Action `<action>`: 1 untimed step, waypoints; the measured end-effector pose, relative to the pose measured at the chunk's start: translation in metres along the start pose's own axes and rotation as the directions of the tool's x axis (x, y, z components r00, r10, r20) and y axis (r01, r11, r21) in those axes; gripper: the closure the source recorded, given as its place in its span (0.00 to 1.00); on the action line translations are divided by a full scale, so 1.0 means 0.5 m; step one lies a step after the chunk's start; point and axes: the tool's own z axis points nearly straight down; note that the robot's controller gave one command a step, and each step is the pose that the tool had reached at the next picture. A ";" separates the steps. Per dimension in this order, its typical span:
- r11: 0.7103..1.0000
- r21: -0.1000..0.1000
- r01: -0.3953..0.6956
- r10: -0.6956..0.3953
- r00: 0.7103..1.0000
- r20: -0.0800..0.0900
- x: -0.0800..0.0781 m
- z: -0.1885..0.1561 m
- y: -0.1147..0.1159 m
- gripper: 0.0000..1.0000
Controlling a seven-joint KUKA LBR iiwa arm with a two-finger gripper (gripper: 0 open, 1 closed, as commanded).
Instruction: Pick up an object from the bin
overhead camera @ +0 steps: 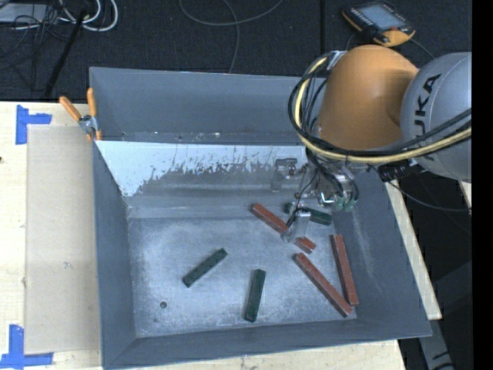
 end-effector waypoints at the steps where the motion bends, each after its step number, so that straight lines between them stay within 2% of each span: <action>1: 1.000 0.000 0.000 0.000 1.000 0.007 -0.003 -0.009 0.000 0.00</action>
Offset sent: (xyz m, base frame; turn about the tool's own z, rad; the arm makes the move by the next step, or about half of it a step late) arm 0.0090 0.0071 -0.1153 0.0081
